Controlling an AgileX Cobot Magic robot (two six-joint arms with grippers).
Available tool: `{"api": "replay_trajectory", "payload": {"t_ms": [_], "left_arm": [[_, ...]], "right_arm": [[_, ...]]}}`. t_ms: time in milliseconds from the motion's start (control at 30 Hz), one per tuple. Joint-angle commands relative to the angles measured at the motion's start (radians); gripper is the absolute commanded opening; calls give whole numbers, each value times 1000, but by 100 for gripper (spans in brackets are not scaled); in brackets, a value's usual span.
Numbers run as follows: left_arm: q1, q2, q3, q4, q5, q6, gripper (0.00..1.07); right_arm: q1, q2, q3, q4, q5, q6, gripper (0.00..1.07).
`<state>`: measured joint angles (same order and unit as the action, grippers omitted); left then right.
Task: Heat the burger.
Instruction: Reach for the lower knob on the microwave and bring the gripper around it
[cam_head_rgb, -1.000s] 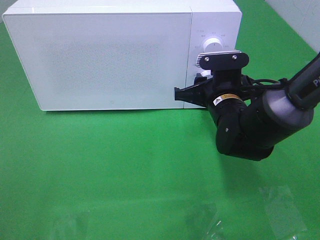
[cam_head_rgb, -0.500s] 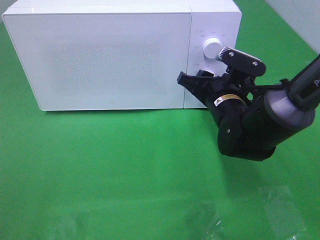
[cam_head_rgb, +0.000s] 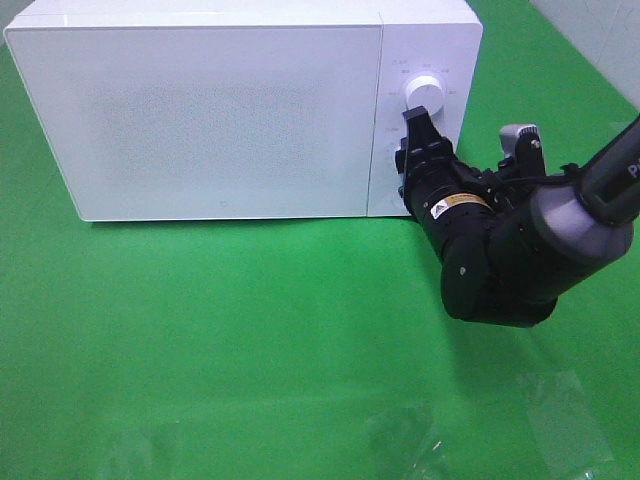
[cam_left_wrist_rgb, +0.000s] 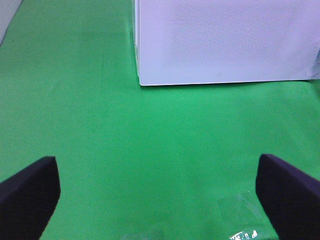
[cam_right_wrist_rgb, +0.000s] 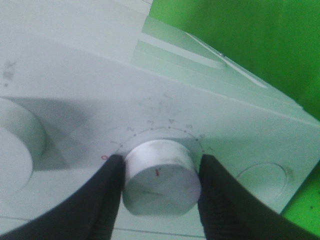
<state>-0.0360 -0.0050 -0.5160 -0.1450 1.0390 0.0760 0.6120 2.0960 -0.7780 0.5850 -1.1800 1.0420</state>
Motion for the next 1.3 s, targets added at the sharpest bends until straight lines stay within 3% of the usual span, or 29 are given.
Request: {"api": "replay_trajectory", "payload": {"t_ms": [33, 200, 633, 800, 1300], "left_arm": [[2, -8, 3, -1, -9, -2, 100], [2, -8, 3, -1, -9, -2, 100], [2, -8, 3, -1, -9, -2, 100], [2, -8, 3, -1, -9, -2, 100], [2, -8, 3, -1, -9, -2, 100]], "right_arm": [[1, -11, -43, -182, -210, 217, 0], [1, -11, -43, -180, -214, 441, 0], [1, -11, -43, -180, -214, 453, 0], [1, -11, -43, -164, -214, 568, 0], [1, -11, -43, -161, -213, 527, 0]]}}
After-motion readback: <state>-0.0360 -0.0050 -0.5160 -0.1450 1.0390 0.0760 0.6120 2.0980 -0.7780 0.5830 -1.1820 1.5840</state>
